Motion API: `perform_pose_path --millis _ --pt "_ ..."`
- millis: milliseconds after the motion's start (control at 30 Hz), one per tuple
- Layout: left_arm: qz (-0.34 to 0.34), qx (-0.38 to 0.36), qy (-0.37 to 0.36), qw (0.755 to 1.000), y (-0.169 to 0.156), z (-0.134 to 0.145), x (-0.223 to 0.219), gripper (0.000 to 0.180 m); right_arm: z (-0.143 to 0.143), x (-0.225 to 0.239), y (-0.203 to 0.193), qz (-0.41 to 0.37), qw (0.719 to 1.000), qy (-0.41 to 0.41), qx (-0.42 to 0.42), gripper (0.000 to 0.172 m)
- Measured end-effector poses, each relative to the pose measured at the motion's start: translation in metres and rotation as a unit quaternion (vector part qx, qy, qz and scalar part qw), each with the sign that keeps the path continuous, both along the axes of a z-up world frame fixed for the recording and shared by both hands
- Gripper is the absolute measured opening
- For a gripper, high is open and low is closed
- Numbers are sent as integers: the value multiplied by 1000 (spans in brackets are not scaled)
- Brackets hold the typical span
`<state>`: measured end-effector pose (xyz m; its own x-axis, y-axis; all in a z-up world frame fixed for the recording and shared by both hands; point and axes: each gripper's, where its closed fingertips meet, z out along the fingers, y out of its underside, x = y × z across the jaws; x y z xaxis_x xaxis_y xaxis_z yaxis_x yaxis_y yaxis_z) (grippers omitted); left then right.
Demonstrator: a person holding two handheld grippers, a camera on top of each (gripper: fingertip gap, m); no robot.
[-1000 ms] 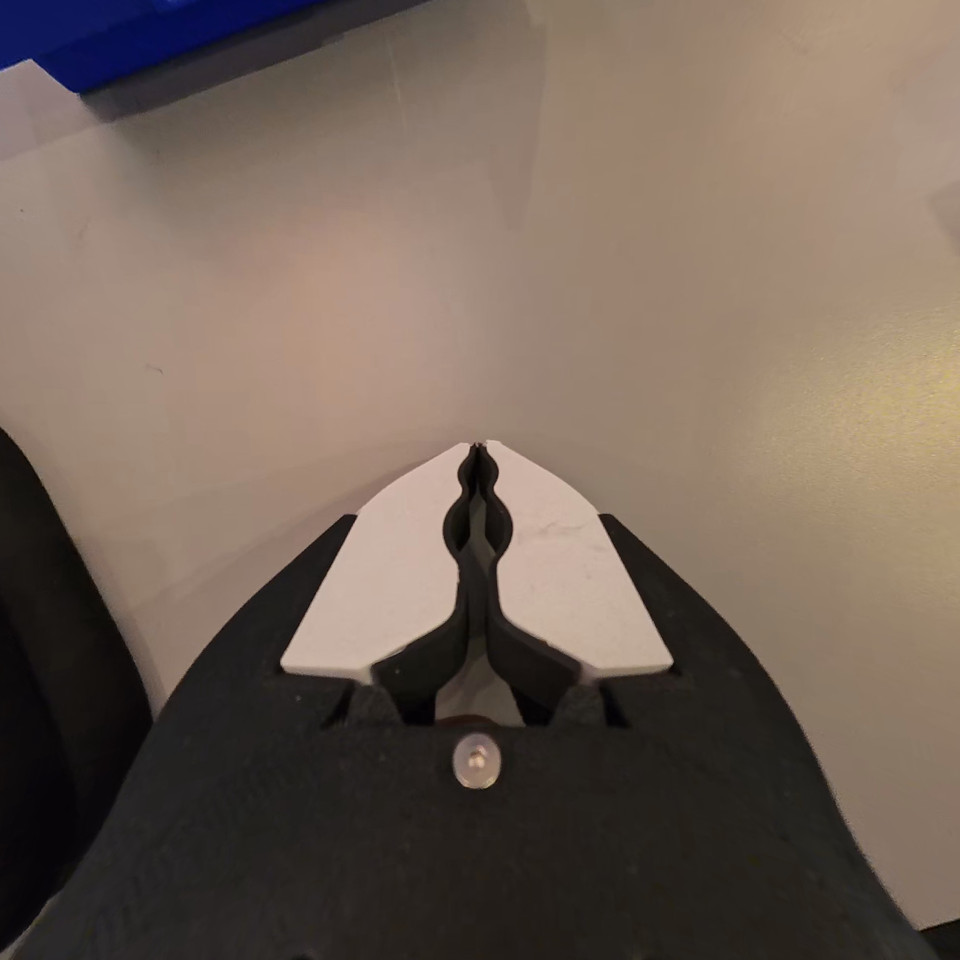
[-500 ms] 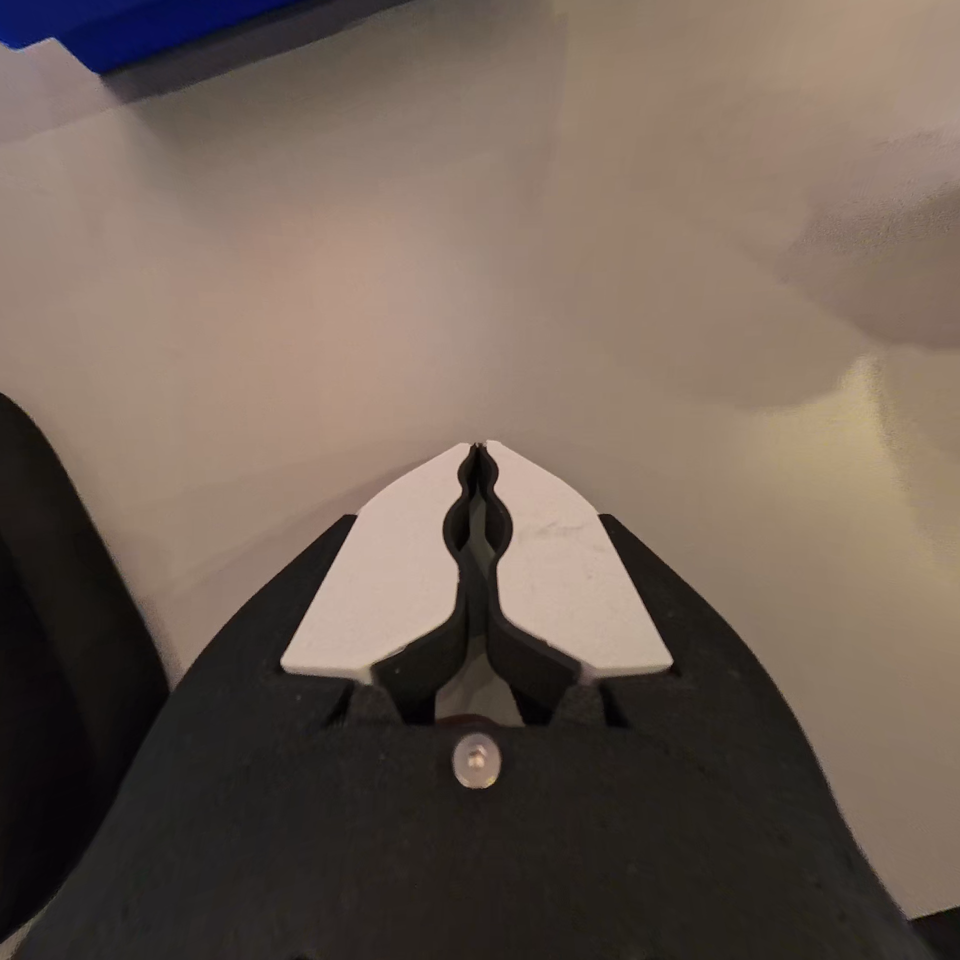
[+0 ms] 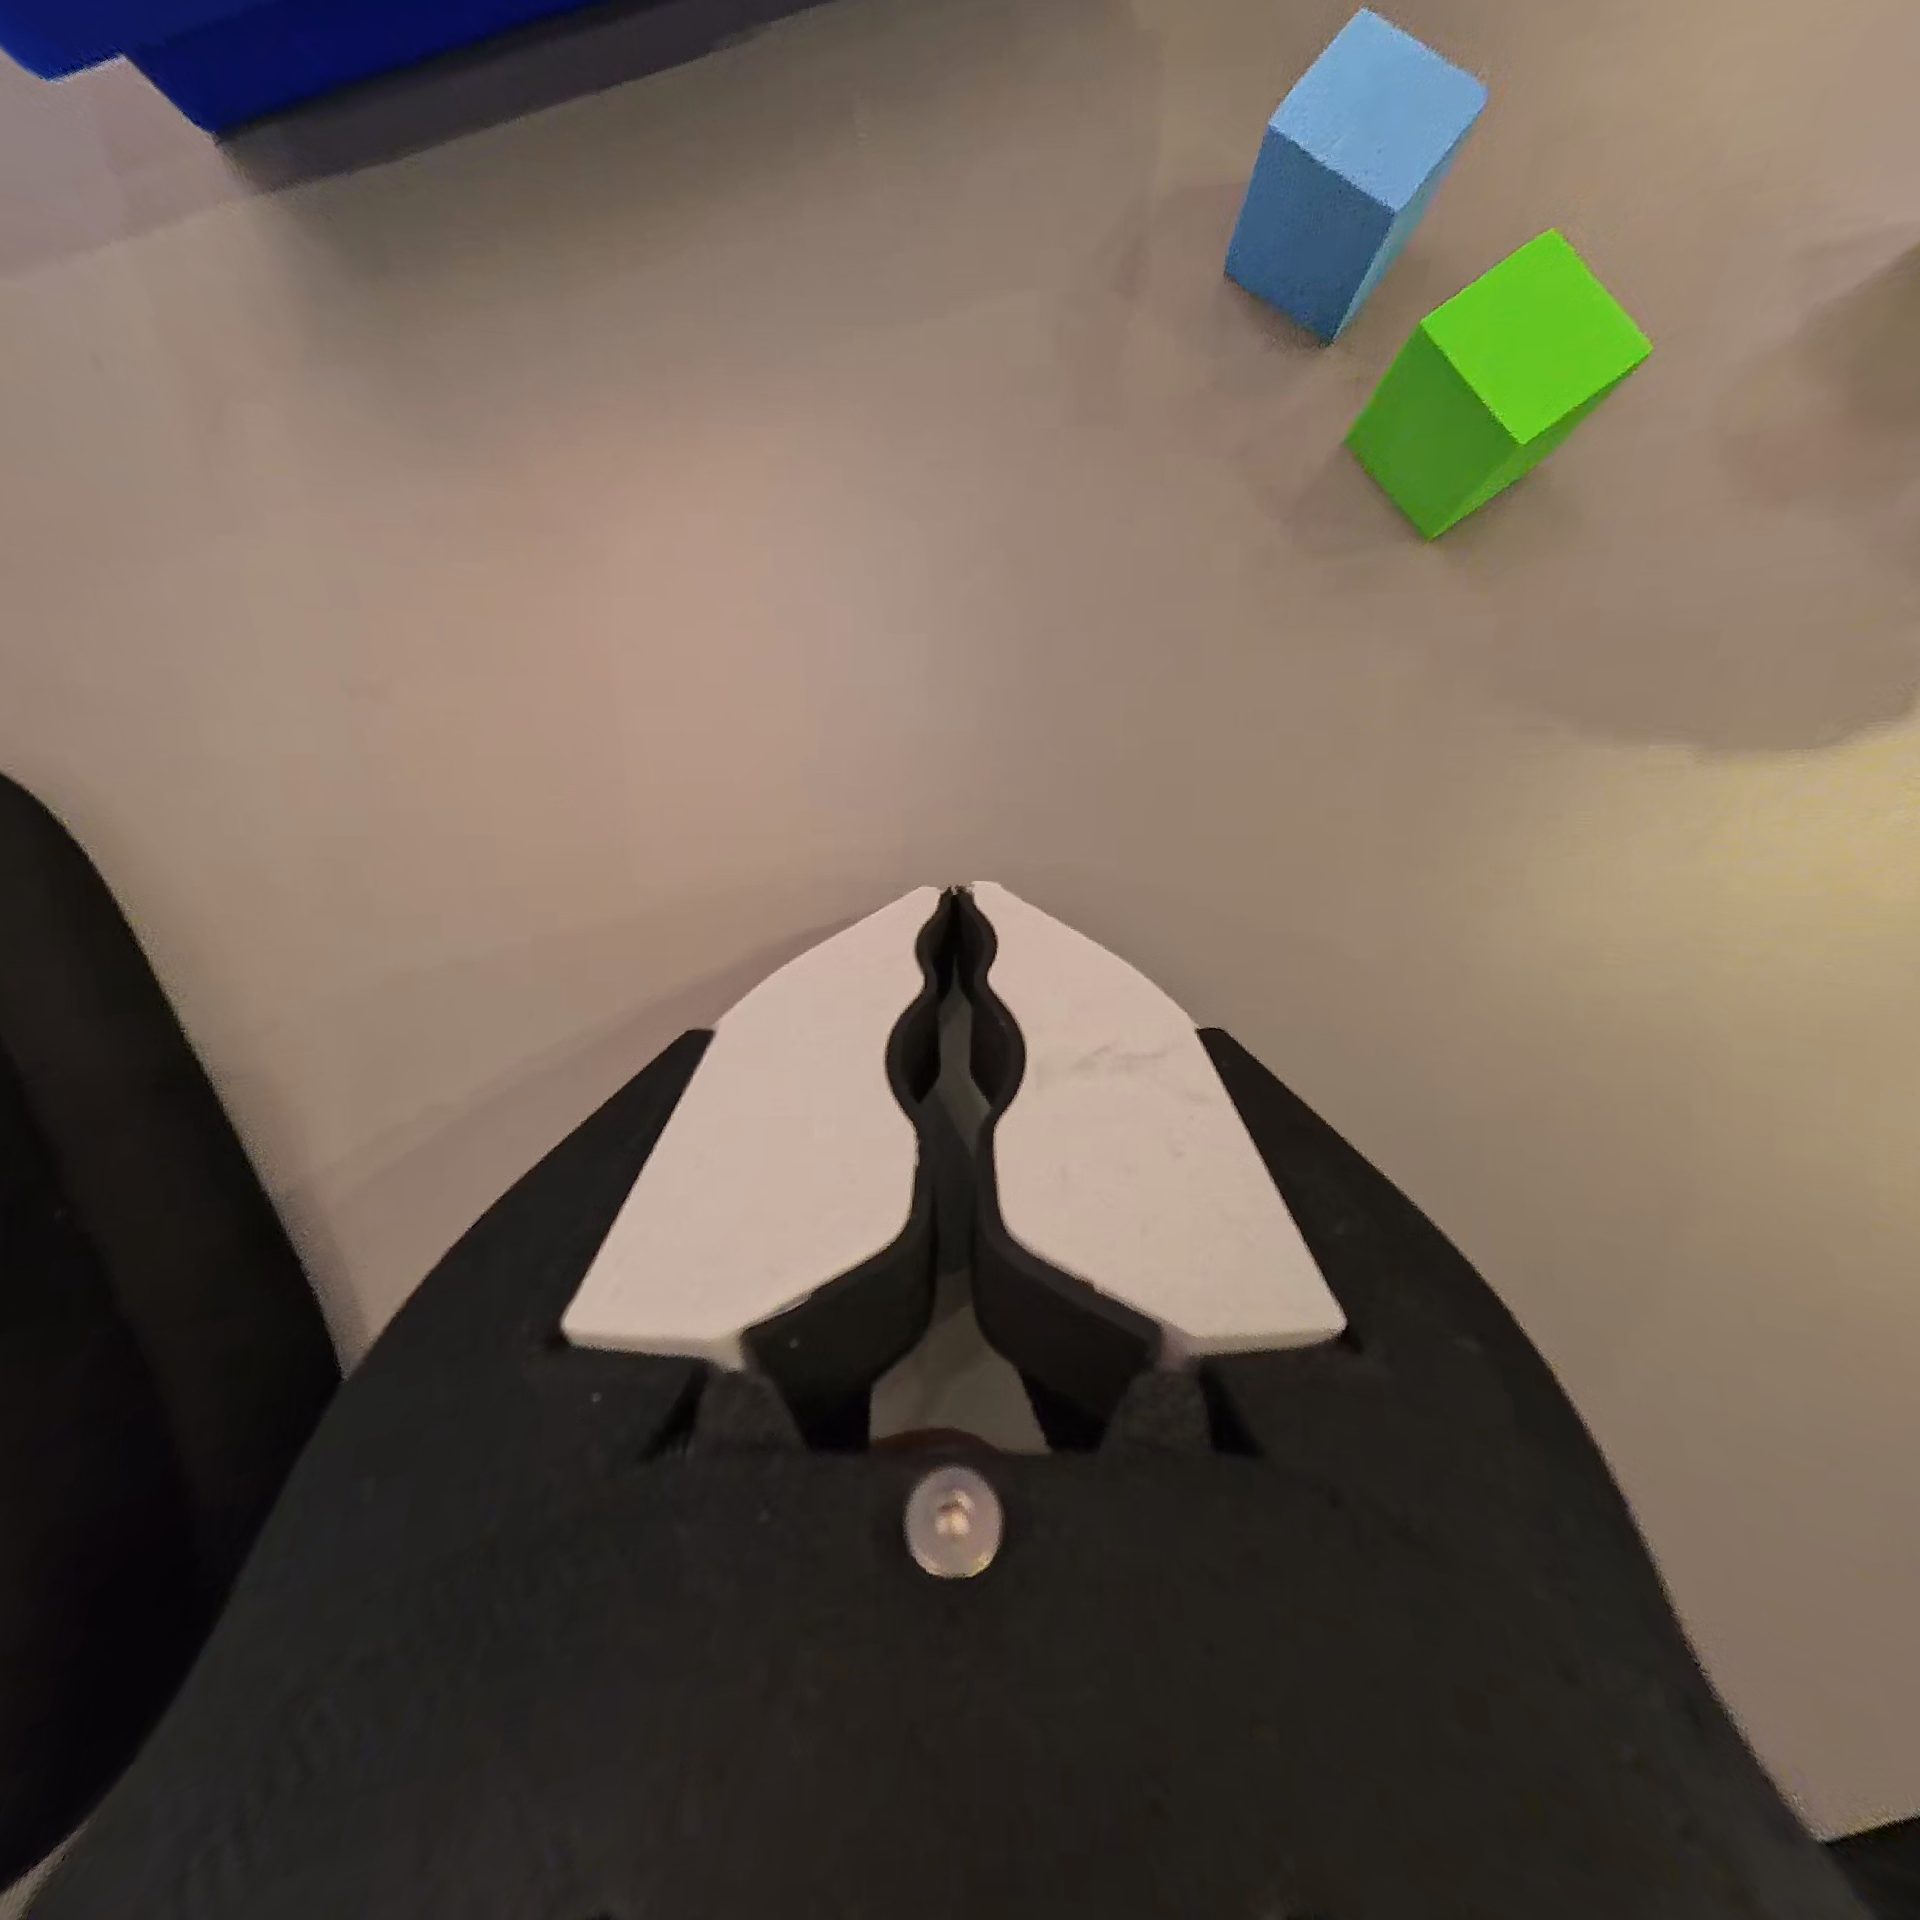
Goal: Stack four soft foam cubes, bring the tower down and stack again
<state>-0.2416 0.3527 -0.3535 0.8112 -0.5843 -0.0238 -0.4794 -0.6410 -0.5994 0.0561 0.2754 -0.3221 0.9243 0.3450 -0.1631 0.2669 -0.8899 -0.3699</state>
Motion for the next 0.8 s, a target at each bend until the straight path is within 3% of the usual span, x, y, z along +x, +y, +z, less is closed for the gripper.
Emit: perform_pose_path --millis 100,267,467,633,800 --pt "-2 0 -4 1000 0 0 3 0 -2 7 -1 18 1000 5 14 0" --pt "-11 2 -4 1000 1 0 11 0 8 -11 2 106 991 29 70 18" --pt "-16 5 -9 1000 4 0 14 0 4 -43 6 218 973 -10 72 41" --pt "-21 6 -10 1000 5 0 14 0 -8 -56 19 241 968 -50 48 44" --pt "-26 7 -11 1000 6 0 15 0 -26 -55 26 267 959 -88 23 34"
